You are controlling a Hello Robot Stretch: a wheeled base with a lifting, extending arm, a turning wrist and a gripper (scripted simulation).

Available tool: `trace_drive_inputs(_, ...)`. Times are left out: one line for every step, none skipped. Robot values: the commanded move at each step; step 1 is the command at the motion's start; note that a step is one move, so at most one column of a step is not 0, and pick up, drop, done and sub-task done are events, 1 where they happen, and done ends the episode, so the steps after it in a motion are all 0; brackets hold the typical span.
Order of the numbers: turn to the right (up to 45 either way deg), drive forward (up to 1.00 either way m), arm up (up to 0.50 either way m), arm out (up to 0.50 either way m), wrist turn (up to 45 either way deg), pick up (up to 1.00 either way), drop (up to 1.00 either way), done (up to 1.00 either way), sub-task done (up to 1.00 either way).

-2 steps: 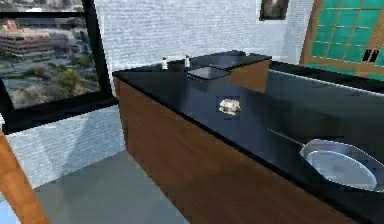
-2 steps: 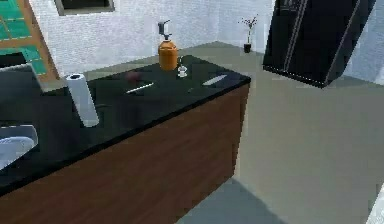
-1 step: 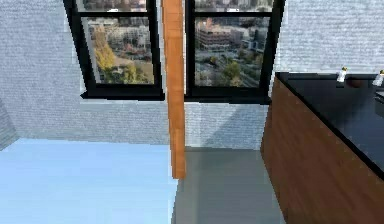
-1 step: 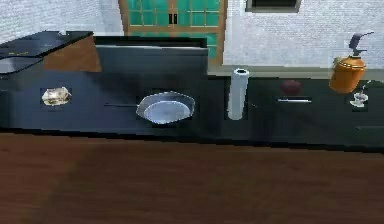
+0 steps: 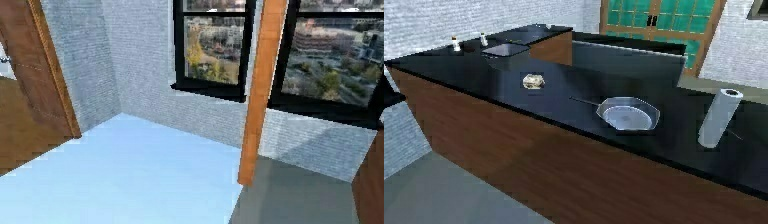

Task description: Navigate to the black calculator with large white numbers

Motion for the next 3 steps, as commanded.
trace_drive_inputs(0.0, 0.35, 0.00, 0.00, 0.0, 0.00, 0.00, 0.00, 0.00)
trace_drive_inputs(-45.0, 0.00, 0.00, 0.00, 0.0, 0.00, 0.00, 0.00, 0.00)
trace_drive_inputs(-45.0, 0.00, 0.00, 0.00, 0.0, 0.00, 0.00, 0.00, 0.00)
